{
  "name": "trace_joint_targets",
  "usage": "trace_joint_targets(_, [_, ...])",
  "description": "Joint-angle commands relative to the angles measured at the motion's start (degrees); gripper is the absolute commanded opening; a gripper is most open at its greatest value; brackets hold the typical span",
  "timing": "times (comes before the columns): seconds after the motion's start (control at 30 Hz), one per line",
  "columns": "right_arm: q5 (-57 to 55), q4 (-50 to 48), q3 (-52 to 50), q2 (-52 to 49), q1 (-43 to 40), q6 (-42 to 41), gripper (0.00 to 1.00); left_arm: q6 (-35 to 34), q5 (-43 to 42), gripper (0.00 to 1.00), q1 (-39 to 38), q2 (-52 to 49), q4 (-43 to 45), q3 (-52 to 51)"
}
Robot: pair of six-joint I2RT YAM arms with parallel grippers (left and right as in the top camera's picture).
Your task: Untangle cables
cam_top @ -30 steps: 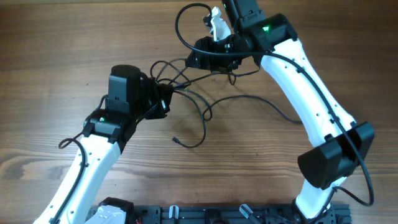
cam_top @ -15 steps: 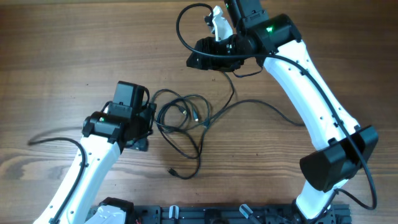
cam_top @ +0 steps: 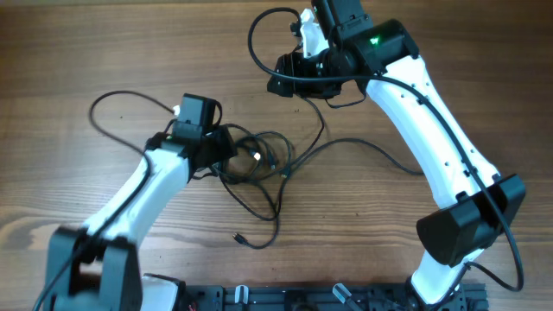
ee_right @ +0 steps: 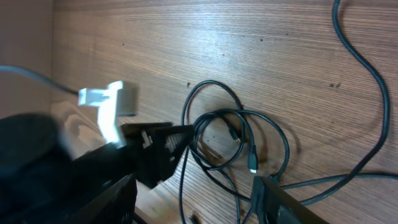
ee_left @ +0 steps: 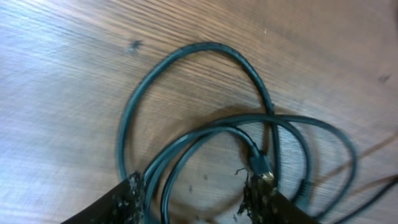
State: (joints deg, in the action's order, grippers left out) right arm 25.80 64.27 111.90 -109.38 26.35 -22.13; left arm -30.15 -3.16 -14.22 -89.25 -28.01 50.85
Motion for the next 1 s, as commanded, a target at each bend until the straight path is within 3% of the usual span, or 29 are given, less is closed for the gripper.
trace_joint_targets(0.0, [-1.9,0.3,0.9,1.7,0.0,1.2,0.62,8.1,-2.6,0.54,0.2,-3.9,3.4,0.2])
trace_joint_targets(0.33, [-2.3,0.3,0.9,1.7,0.0,1.1,0.62,25.7,-4.7,0.52,0.2,-9.6,9.0,0.2])
trace_joint_targets(0.5, [-2.3,0.3,0.9,1.7,0.0,1.2,0.62,34.3,-4.7,0.46,0.2,-10.9,9.2,0.2])
trace_joint_targets(0.57, [-2.8,0.3,0.9,1.7,0.0,1.2,0.63,34.4,-4.7,0.38,0.3,-11.2,9.2,0.2])
trace_joint_targets(0.7, [-3.6,0.3,0.9,1.7,0.0,1.2,0.63,34.4,-4.7,0.09,0.2,-11.1,9.2,0.2])
trace_joint_targets(0.87, [-3.6,0.5,0.9,1.7,0.0,1.2,0.63,34.1,-4.7,0.04,0.2,-6.9,9.2,0.2])
trace_joint_targets(0.97, [-3.6,0.6,0.9,1.7,0.0,1.2,0.63,29.9,-4.7,0.04,0.3,-1.4,9.1,0.2])
